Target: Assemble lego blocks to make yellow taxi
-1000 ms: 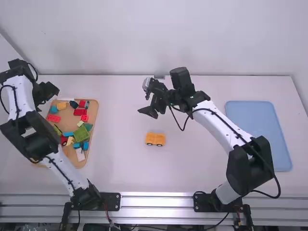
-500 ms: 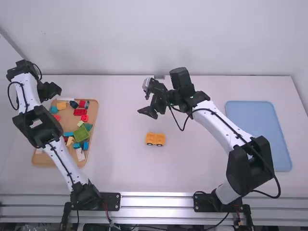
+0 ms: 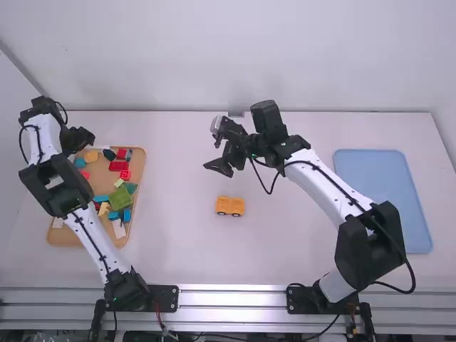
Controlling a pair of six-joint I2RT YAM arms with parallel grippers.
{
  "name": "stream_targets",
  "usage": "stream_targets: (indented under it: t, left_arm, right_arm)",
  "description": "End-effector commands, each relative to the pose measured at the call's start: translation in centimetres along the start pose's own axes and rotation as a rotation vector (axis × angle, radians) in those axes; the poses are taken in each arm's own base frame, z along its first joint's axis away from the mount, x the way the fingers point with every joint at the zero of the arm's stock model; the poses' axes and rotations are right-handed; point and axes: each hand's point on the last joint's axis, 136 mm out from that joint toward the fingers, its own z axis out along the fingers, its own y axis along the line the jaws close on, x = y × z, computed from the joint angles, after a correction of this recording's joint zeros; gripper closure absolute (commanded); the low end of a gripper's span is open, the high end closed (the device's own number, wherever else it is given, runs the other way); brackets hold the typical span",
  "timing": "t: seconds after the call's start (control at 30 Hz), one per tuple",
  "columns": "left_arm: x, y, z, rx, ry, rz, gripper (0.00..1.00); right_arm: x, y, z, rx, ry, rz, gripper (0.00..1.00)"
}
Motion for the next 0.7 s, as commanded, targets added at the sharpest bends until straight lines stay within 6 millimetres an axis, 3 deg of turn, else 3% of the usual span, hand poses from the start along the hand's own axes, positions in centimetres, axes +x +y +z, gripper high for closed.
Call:
stream_targets:
  t: [0.0, 0.2, 0.4, 0.53, 0.6, 0.67]
  left_arm:
    - [0.4, 0.0, 1.1, -0.005, 0.010, -0.040, 0.00]
    - [-0.2, -0.5, 2.5, 0.021, -0.024, -0.144, 0.01]
    - [0.6, -0.3, 2.8, 0.018, 0.003, -0.258, 0.01]
    - [1.3, -0.3, 3.3, 0.004, 0.021, -0.433, 0.00]
    - [1.6, -0.4, 3.5, -0.009, 0.024, -0.556, 0.08]
    - [2.1, -0.1, 3.5, -0.020, 0.046, -0.640, 0.09]
  right_arm:
    - [-1.4, -0.1, -0.2, 0.001, -0.023, -0.021, 0.01]
    - [-1.5, 0.0, -0.2, -0.005, -0.026, -0.020, 0.01]
    - [-1.5, 0.1, -0.2, -0.008, -0.028, -0.021, 0.02]
    - [-1.7, 0.6, 0.1, -0.019, -0.027, -0.026, 0.01]
    - [-1.7, 0.5, 0.1, -0.016, -0.026, -0.026, 0.02]
    - [-1.6, 0.5, 0.1, -0.016, -0.026, -0.026, 0.01]
